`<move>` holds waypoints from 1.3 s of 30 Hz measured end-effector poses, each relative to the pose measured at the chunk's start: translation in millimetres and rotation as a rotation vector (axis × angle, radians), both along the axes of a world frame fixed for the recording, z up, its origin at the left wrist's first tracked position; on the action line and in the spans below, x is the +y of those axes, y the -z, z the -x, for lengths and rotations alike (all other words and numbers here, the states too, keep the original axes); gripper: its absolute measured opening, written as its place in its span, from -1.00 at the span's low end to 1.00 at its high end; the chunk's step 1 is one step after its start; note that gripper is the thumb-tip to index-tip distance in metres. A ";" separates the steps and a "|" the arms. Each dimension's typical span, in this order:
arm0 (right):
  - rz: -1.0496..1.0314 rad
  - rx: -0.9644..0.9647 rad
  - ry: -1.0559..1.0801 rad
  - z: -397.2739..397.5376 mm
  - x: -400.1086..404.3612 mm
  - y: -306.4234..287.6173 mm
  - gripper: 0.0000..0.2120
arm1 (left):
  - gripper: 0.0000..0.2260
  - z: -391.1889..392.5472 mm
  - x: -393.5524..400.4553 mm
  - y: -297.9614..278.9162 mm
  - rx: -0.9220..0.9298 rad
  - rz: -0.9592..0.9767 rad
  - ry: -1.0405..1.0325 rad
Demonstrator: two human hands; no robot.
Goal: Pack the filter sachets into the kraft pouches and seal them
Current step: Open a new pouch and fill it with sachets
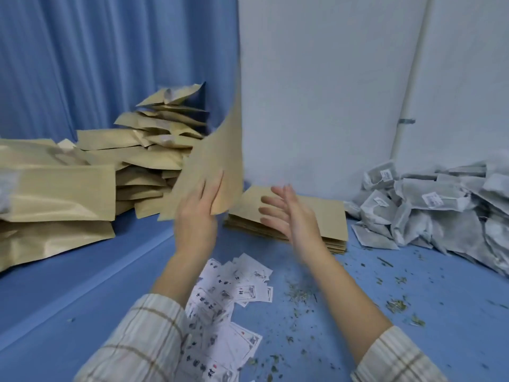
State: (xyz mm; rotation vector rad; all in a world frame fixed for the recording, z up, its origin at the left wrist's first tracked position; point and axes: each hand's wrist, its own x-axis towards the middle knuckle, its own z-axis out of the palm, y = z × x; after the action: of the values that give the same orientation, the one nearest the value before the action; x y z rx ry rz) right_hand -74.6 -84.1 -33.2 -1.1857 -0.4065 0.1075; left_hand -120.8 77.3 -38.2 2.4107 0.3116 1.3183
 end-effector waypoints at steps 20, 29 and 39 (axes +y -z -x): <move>-0.055 0.561 0.014 9.0 31.9 67.2 -0.92 | -0.33 50.1 33.5 33.4 0.712 0.671 0.756; -0.201 0.559 0.014 21.0 54.7 67.9 -0.95 | -0.74 8.0 -46.7 46.3 0.253 0.858 0.319; -0.202 0.549 0.145 24.6 54.7 79.9 -0.82 | -0.83 2.6 -64.1 73.4 0.085 0.878 0.301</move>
State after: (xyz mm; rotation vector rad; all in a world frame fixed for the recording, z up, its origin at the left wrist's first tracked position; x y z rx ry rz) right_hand -99.1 -29.4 -113.1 -0.9349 0.1489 0.2525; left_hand -123.4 13.2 -111.7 1.6770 0.4200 0.7188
